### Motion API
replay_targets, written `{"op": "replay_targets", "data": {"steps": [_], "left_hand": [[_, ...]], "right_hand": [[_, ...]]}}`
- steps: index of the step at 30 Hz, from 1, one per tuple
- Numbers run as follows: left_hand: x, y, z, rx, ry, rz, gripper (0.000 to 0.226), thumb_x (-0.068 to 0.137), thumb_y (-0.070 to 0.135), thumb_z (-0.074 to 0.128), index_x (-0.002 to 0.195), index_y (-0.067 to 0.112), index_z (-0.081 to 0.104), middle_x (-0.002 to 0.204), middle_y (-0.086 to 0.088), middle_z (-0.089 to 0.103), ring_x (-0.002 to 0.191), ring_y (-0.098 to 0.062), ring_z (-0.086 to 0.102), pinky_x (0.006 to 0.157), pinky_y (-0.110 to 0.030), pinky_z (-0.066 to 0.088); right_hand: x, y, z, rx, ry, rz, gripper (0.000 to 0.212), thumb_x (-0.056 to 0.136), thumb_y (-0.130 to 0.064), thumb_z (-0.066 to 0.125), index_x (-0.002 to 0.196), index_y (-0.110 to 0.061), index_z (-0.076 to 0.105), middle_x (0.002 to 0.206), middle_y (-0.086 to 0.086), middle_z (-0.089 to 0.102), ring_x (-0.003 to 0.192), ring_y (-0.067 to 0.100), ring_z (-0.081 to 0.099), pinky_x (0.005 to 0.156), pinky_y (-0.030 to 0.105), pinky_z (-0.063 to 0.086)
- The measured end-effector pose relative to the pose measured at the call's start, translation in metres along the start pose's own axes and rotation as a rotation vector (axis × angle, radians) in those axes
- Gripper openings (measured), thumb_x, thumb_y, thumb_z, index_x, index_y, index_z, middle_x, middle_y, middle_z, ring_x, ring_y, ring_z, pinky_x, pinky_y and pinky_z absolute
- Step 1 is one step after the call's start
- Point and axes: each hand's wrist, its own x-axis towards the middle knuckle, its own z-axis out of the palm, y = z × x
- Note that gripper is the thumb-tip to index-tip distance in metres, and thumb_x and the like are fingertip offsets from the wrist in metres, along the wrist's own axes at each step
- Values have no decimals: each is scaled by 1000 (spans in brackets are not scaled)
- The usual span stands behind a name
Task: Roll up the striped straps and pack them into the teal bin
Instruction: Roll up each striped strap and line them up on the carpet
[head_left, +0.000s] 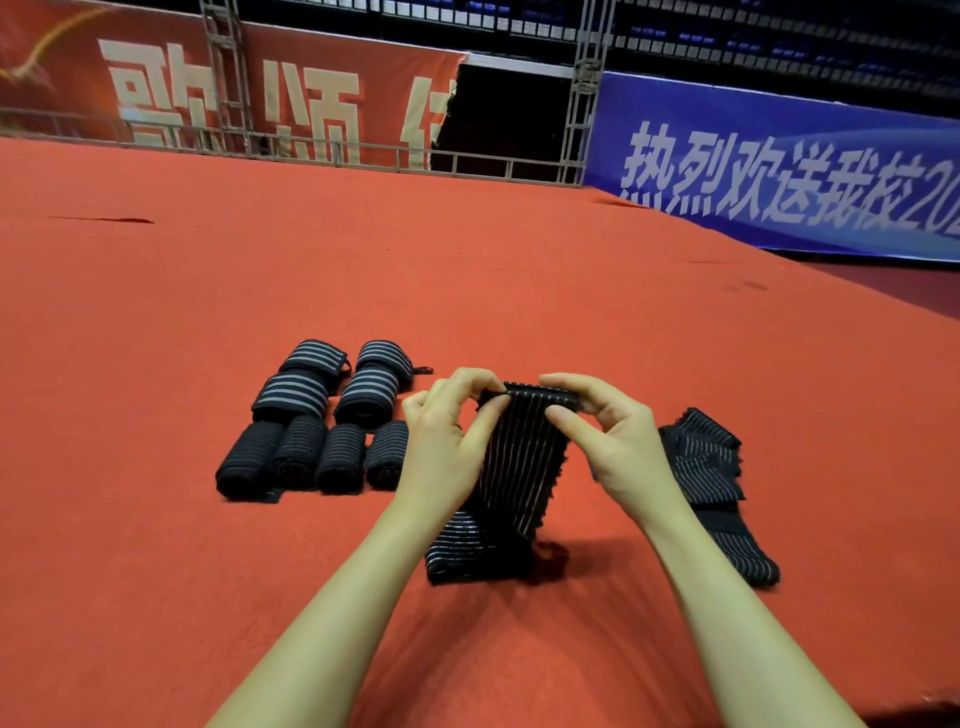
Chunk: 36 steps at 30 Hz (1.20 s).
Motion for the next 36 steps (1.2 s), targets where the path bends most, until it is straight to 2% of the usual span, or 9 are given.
{"op": "replay_targets", "data": {"steps": [2, 4, 7, 11, 14, 17, 27, 32, 36], "left_hand": [[-1, -1, 1, -13, 17, -6, 12, 87, 26, 59, 94, 35, 56, 94, 22, 61, 93, 4, 53, 93, -32, 32], [-1, -4, 1, -20, 25, -16, 24, 87, 25, 61, 104, 40, 54, 89, 22, 60, 94, -1, 54, 95, -26, 31], [1, -7, 0, 109, 2, 69, 21, 89, 34, 56, 109, 31, 61, 92, 23, 58, 92, -2, 53, 92, -18, 23], [9, -5, -1, 103, -61, 118, 23, 91, 35, 46, 98, 20, 62, 91, 25, 56, 91, 0, 54, 94, -33, 35], [20, -4, -4, 40, -129, 126, 25, 91, 35, 46, 100, 17, 60, 89, 24, 57, 86, -5, 58, 87, -46, 46], [42, 0, -11, 14, -129, 156, 17, 92, 28, 52, 100, 15, 59, 87, 16, 60, 82, -10, 60, 82, -40, 49], [108, 23, -27, 19, -94, 245, 13, 91, 9, 58, 103, 9, 59, 88, 18, 58, 77, 9, 52, 71, -6, 37], [147, 49, -39, 20, -62, 268, 10, 92, 6, 59, 102, 7, 59, 86, 16, 57, 75, 7, 53, 70, -8, 41], [169, 62, -48, 68, -68, 283, 9, 90, 7, 62, 98, 11, 61, 84, 14, 58, 71, -8, 55, 67, -15, 44]], "right_hand": [[1, 5, 1, -50, 7, -10, 17, 86, -29, 64, 101, -35, 68, 100, -16, 72, 99, 5, 65, 104, 55, 36], [0, 9, 2, -108, 8, -10, 18, 86, -40, 57, 101, -39, 67, 100, -19, 71, 100, 11, 65, 101, 61, 34], [1, 9, 4, -234, 59, -31, 13, 89, -41, 54, 93, -45, 66, 100, -27, 68, 103, 26, 61, 101, 51, 32], [6, 2, 5, -241, 88, -83, 16, 90, -32, 55, 91, -45, 62, 98, -36, 65, 100, 5, 60, 97, 34, 30], [13, -1, 3, -109, 75, -108, 23, 92, -14, 60, 94, -36, 66, 94, -25, 69, 93, -1, 62, 91, 27, 42], [30, -11, -3, -43, 33, -120, 26, 92, 0, 58, 100, -23, 65, 94, -14, 69, 91, 2, 62, 83, 16, 44], [87, -48, -3, -84, 203, -254, 25, 91, 0, 57, 97, -24, 61, 93, -10, 65, 90, 8, 61, 86, 21, 47], [122, -78, -9, -120, 303, -336, 20, 90, -6, 60, 107, -18, 62, 88, -12, 63, 80, 2, 58, 79, 19, 47], [138, -94, -17, -116, 333, -351, 17, 88, -7, 65, 98, -19, 58, 87, -12, 62, 83, 3, 60, 80, 20, 49]]}}
